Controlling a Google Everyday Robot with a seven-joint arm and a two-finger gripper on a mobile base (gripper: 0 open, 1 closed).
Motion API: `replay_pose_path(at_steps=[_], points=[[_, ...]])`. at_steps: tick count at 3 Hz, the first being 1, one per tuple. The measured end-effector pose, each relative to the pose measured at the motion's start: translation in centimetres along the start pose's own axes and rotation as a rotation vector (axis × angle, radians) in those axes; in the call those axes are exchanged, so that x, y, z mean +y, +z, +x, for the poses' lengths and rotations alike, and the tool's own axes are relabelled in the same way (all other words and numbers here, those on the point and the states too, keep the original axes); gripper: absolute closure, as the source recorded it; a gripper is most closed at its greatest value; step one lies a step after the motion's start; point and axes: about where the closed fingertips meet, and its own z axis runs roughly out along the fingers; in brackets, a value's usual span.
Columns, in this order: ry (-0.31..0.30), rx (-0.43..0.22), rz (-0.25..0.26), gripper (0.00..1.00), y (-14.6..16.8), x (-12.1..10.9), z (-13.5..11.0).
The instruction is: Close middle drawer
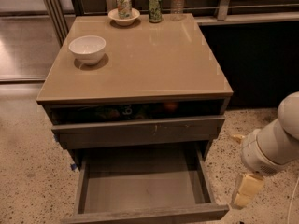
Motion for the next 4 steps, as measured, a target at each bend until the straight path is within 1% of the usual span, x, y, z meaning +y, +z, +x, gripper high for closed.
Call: replay_pose_path(at_steps=[1, 2, 3, 4], points=[[0.014, -0.023, -0.031, 0.00, 5.7, 2.0, 3.5], [0.010, -0.059, -0.078, 0.00, 12.6, 5.0, 6.1], [0.033, -0.049, -0.104, 0.00, 16.5, 6.5, 7.1], [0.036, -0.050, -0.101, 0.00, 16.7, 6.5, 7.1]])
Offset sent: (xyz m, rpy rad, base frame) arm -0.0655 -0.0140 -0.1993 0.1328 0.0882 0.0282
